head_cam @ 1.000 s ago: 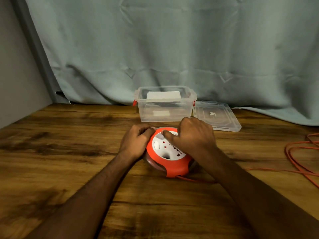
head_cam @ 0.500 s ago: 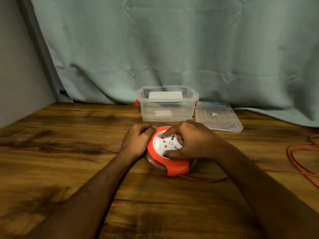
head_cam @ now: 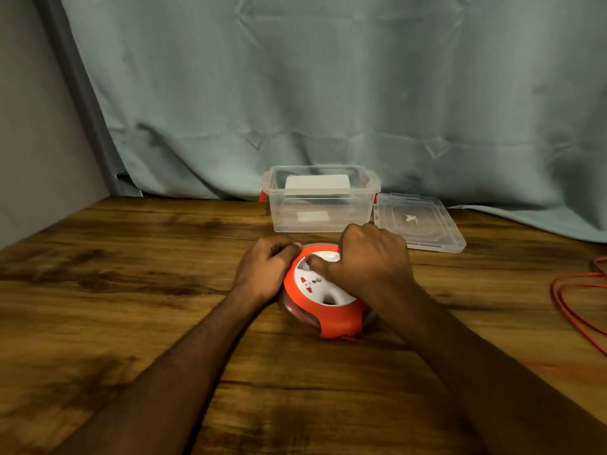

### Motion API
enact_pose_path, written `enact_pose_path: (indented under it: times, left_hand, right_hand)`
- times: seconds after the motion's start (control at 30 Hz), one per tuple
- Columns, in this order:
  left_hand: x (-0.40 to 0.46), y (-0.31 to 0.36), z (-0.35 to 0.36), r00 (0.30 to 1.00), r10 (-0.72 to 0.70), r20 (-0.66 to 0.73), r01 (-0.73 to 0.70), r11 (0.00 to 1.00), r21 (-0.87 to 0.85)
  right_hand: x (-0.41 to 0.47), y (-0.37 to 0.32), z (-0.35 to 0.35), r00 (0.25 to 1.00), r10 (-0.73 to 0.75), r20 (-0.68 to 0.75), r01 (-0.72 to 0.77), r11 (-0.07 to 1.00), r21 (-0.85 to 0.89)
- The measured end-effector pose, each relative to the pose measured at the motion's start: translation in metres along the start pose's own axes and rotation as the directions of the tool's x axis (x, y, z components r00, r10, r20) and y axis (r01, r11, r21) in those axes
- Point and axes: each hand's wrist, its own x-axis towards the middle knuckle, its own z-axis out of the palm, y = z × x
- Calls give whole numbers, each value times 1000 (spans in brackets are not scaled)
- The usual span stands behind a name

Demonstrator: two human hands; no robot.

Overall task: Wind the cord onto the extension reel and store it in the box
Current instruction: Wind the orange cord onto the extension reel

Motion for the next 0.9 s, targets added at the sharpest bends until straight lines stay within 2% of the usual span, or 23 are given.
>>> enact_pose_path:
  times: [0.1,0.2,0.27,0.37,0.53,0.73,0.9]
  left_hand:
    - [-3,1,0,1000,-20,6,20,1000,15]
    - [-7,6,-2,999,-50,2,50,998,22]
    - [-8,8,-4,999,-53,11,53,998,17]
    - [-7,10,-5,999,-47,22,47,998,32]
    - [-8,12,-3,997,-68,24,66,996,52]
    - [-7,12,0,995,-103,16,102,994,29]
    - [5,12,2,988,-143,-51,141,989,-39]
  right_hand:
    - [-2,3,6,1000,-15,-28,15,1000,-7]
    - [0,15,4,982,-190,-22,190,982,2]
    - [0,27,-4,946,-322,35,313,938,151]
    - [0,37,-16,892,-417,177,343,877,336]
    - [2,36,-15,847,-466,255,382,868,317]
    - [5,35,-5,888,-415,198,365,898,245]
    - [10,34,-2,909,-380,175,355,922,155]
